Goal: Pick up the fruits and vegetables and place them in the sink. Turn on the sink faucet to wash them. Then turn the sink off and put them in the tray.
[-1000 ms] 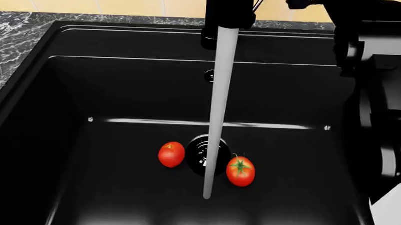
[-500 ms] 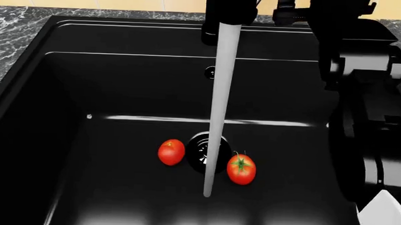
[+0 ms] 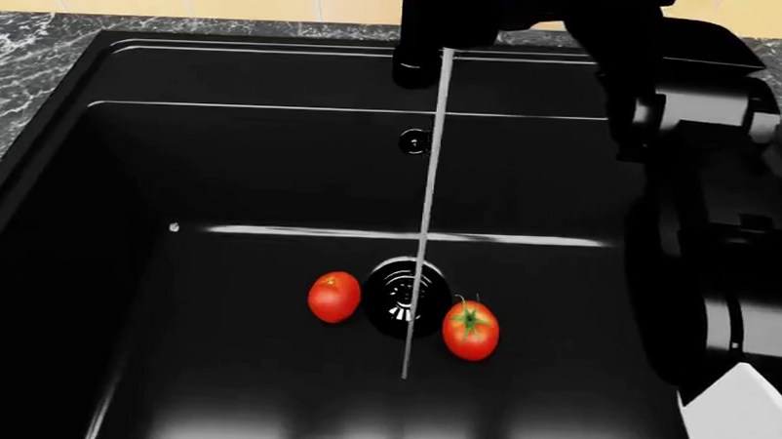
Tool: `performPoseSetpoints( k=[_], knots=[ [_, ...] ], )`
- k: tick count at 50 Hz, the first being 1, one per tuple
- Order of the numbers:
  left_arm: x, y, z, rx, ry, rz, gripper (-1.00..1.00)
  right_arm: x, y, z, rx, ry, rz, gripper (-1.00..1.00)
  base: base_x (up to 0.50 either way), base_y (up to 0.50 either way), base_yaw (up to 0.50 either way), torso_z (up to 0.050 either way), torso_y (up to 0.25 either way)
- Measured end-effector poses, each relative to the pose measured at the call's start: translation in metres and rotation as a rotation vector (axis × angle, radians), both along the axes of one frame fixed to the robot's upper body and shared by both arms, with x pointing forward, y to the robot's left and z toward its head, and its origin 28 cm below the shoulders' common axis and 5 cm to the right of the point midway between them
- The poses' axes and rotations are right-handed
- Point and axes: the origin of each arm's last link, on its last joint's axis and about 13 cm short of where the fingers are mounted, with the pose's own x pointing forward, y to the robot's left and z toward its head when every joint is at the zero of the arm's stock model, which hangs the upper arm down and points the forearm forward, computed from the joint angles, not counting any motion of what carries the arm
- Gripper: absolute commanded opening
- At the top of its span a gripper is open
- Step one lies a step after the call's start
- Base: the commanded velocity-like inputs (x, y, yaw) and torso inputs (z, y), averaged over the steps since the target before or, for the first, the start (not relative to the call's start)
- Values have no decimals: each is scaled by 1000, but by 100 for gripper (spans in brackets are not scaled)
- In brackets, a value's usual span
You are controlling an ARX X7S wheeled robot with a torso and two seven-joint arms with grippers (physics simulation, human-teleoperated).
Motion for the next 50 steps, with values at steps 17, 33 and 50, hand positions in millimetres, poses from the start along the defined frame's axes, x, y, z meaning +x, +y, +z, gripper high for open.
performPoseSetpoints(
  k=[17,33,50],
  knots=[
    [0,-1,1,-2,-5,-1,100,-1,-5,5,-69,2,89,100,0,1,1,0,1],
    [2,-2,0,-7,-4,-11,100,-10,-27,40,-95,-79,9,100,0,0,0,0,0],
    [17,-5,-10,55,24,-28,100,-94,-78,90,-152,110,30,100,0,0,0,0,0]
  ],
)
